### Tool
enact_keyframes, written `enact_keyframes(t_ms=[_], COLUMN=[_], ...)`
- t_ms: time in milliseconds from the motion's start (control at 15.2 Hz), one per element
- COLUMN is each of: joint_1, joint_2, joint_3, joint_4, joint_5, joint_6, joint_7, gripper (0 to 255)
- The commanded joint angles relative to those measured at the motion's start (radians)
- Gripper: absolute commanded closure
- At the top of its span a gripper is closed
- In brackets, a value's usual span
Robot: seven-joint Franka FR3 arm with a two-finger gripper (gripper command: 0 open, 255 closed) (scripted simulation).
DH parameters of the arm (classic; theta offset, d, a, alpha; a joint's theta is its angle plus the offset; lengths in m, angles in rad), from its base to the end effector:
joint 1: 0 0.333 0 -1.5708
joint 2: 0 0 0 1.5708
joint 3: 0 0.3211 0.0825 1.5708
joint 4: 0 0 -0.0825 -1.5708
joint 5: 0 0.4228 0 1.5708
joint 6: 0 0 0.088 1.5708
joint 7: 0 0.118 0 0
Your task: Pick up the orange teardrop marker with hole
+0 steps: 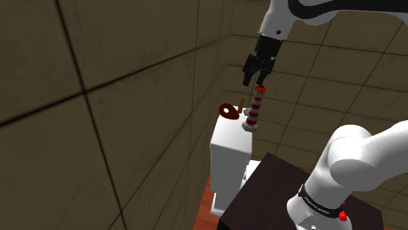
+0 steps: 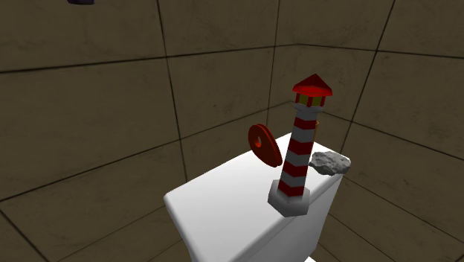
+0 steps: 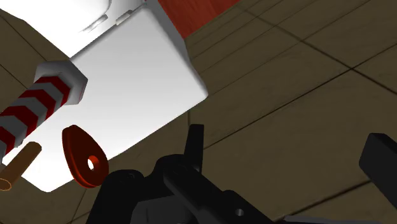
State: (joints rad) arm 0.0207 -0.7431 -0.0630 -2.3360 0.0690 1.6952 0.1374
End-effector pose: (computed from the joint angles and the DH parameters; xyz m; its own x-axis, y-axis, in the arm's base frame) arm 0.3677 -0.0131 0.5900 0.9811 -0.1741 0.0842 -0.1631 -0.9788 -0.1241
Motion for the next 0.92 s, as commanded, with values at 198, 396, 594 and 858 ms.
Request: enact_keyframes(t_ms=[198,396,594,858], joint_1=[-0.007,-0.012,-0.015,-0.016], joint_2=[0.051,0.115,0.191,0.308], joint_3=[-0.051,-0.103,-0.154,-0.219], joint_4=[-0.020,-0.027,-0.022,0.006], joint_5=[-0.034,-0.064,-0.087,-0.105], joint_6=[0.057,0.117,0.176,0.254], joint_7=[-0.087,-0.172,-0.257,-0.370], gripper=[0,0,0,0])
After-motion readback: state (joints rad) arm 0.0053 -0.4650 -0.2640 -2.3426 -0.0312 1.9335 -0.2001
